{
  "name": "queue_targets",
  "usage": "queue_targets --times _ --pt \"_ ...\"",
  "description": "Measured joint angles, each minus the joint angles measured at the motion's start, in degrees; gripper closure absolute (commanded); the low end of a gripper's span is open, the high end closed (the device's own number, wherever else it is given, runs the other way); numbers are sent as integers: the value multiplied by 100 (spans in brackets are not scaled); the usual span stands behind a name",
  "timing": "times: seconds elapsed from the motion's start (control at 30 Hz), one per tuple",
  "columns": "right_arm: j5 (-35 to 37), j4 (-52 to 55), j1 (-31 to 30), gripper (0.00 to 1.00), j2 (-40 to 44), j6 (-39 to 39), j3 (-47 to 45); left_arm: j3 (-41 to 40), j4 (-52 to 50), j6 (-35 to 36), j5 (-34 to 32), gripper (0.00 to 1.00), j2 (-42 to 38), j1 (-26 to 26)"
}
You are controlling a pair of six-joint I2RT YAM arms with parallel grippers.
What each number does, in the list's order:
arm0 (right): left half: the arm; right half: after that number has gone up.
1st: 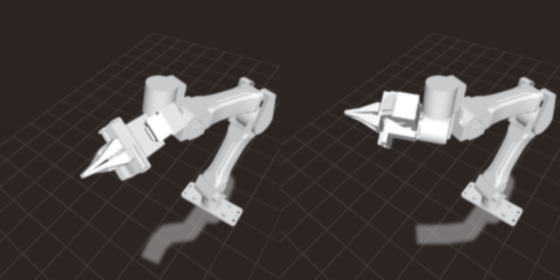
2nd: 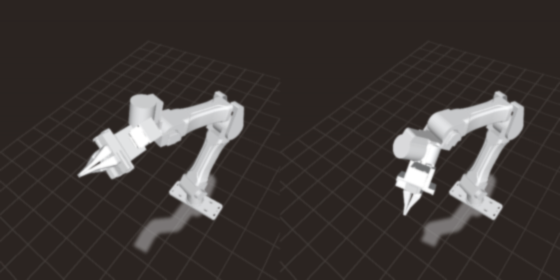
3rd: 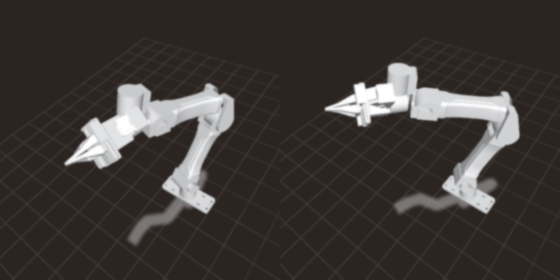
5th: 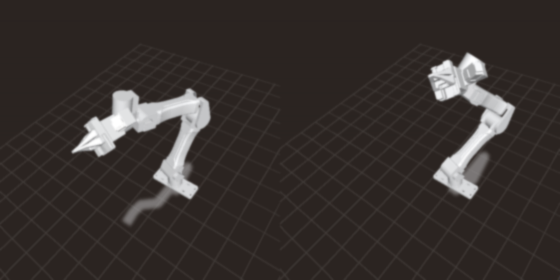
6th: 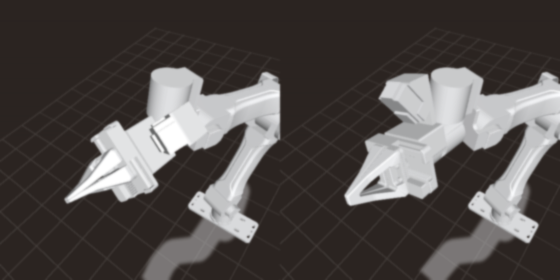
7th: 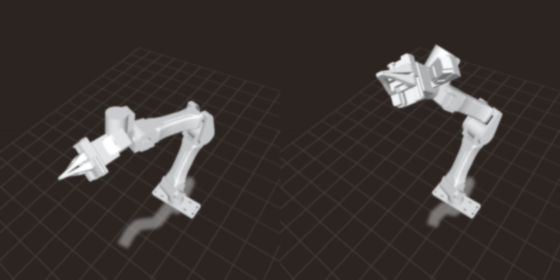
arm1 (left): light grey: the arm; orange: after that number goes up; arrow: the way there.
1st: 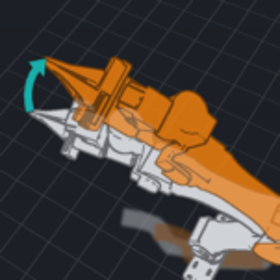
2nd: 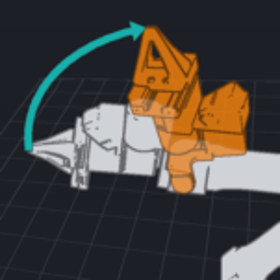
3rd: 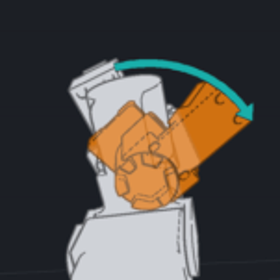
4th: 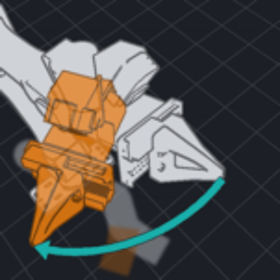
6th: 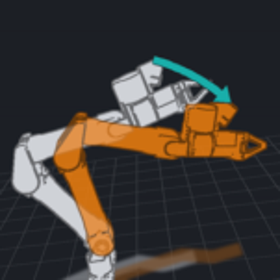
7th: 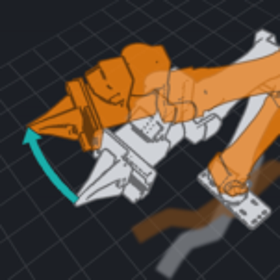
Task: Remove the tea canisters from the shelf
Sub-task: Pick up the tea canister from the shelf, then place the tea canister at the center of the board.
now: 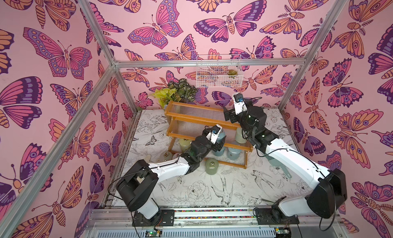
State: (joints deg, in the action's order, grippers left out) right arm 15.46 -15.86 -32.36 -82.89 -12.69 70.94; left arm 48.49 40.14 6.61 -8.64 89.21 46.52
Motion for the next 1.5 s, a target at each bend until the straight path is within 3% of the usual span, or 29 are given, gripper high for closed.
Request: queue_targets --times 0.5,0.77,1.1,1.5 --pt "-20 -251 4 1 -170 -44 299 -1635 -424 -348 -516 22 -2083 339" --pt "-162 -269 9 1 -205 -39 483 -2542 -459 -680 -962 22 -2590 743" --pt "-282 -256 9 1 -372 66 518 -3462 157 -1080 -1495 21 -2380 752" --pt "-310 -234 9 1 -380 63 518 -3700 1683 -1515 -1781 21 -518 704"
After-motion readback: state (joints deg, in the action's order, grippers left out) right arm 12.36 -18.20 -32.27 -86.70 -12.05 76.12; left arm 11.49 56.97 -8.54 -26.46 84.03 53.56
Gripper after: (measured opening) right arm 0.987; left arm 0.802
